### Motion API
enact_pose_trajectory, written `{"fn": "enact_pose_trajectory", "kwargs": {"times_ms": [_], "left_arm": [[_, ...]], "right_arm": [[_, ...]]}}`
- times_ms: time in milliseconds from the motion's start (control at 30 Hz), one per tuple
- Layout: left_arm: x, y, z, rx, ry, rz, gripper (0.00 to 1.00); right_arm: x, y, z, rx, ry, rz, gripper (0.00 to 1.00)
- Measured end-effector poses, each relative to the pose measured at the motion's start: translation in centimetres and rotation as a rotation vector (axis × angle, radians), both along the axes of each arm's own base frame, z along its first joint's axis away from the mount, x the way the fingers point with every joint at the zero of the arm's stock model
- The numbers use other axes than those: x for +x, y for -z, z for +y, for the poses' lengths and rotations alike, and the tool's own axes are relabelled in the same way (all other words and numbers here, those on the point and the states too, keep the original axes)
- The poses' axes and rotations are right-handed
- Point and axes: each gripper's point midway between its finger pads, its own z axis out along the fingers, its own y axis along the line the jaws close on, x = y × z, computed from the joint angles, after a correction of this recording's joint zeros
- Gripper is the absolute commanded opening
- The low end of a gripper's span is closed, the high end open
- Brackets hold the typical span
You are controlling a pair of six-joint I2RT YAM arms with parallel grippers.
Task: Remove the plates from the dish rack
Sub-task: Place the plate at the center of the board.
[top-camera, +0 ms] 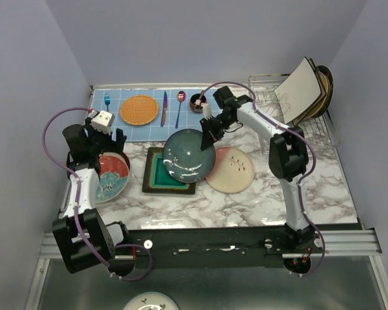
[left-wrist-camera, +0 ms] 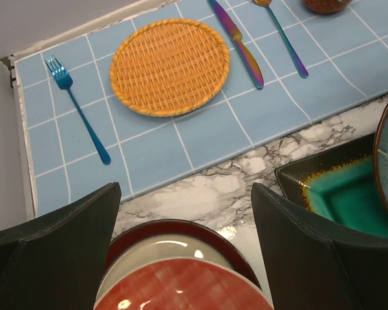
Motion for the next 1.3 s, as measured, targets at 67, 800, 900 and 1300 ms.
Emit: {"fn": "enact_pose_trajectory", "kwargs": {"times_ms": [67, 800, 900, 1300], "left_arm": [[0.0, 0.0, 0.0, 0.0, 0.0, 0.0, 0.91], [-0.2, 0.7, -0.4, -0.005, 0.015, 0.013, 0.91], [-0.2, 0.7, -0.4, -0.003, 0.015, 0.013, 0.9], [-0.2, 0.7, -0.4, 0.004, 0.017, 0.01, 0.91]], "right_arm": [[-0.1, 0.1, -0.1, 0.003, 0.0, 0.008, 0.01], [0.7, -3.2, 1.9, 0.168, -0.061, 0.027, 0.01], [1.2, -2.6, 2.3, 0.169, -0.059, 0.035, 0.01], [1.1, 0.7, 4.7, 0.151, -0.067, 0.104, 0.01]]}}
